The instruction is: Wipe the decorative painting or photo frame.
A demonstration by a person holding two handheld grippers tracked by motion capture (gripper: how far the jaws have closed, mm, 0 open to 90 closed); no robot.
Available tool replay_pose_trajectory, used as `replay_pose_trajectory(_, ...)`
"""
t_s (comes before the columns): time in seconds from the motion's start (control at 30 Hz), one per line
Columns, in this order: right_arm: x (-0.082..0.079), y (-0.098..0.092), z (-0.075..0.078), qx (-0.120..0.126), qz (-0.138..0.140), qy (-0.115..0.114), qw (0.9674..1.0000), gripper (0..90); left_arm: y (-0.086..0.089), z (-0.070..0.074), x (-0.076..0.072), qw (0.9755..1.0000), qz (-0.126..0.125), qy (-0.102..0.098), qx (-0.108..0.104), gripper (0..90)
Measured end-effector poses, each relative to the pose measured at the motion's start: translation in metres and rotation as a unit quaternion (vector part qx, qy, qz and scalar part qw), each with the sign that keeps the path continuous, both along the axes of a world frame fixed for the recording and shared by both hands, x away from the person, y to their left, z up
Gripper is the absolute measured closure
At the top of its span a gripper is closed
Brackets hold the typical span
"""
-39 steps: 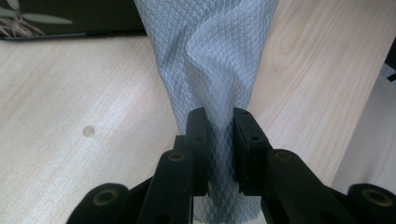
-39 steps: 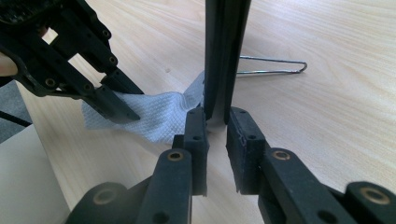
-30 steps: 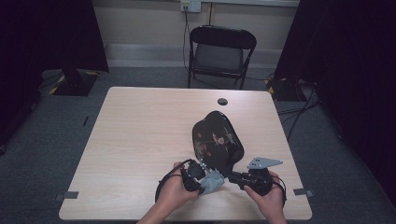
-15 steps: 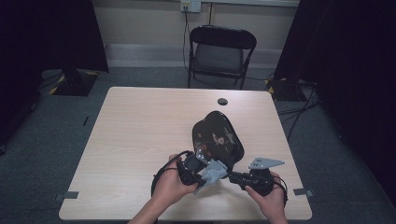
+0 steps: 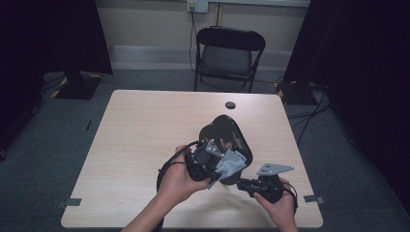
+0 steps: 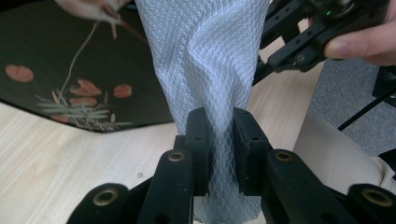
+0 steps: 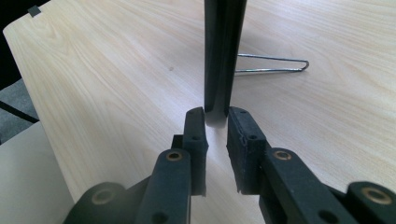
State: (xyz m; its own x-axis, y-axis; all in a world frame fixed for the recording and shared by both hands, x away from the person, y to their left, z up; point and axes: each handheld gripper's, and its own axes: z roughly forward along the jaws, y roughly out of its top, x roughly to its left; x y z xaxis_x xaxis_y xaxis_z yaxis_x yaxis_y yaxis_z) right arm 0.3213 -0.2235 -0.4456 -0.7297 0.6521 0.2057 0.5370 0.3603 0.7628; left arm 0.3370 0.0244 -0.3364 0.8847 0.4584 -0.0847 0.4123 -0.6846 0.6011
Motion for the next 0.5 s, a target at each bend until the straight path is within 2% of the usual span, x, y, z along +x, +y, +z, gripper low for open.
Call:
replay_pose_trajectory(0.33,0.000,-0.001,0.000,0.005,0.002,-0.001,1.0000,78.6,-0.001,0.007,-0.002,1.0000,-0.002,-0.004,-0.005,78.2)
replay_pose_trajectory(0.5,0.000,0.000,0.001,0.003,0.000,-0.002,1.0000,78.8,-0.001,0.015,-0.004,0.9997,-0.002,-0.013,-0.018,78.2)
